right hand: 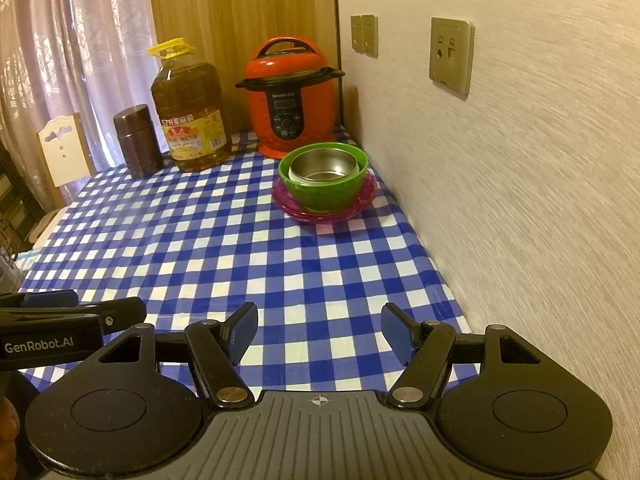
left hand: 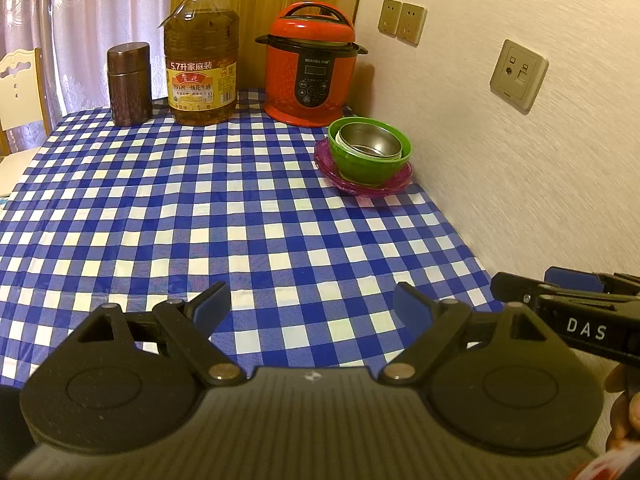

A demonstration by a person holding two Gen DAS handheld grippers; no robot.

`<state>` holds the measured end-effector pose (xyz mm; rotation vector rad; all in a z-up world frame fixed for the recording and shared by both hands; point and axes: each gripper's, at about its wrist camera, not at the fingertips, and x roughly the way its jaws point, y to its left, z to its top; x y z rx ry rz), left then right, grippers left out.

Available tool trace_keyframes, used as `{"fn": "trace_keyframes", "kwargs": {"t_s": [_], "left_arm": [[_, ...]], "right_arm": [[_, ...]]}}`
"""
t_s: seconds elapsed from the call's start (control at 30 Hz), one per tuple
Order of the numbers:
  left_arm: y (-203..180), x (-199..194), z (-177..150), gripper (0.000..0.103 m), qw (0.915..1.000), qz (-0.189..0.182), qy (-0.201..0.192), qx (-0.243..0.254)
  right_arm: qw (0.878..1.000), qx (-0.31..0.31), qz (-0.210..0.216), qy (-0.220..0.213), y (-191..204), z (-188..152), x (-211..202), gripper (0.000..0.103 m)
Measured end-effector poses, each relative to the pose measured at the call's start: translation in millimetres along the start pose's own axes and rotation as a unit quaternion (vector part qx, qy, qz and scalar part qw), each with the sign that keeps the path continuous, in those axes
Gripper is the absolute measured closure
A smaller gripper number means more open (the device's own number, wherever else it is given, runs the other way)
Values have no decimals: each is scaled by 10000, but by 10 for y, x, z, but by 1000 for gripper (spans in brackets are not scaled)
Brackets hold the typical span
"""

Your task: Organize plates and bowls

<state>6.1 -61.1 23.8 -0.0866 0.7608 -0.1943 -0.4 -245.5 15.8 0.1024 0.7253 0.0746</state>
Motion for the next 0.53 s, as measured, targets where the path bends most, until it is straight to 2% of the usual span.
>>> {"fn": "trace_keyframes", "kwargs": {"t_s": [0.53], "left_arm": [[-35, 34, -33, 16, 10000, -94, -20, -19]], "right_arm": [[10000, -3, -1, 0, -27, -17, 24, 35]]}}
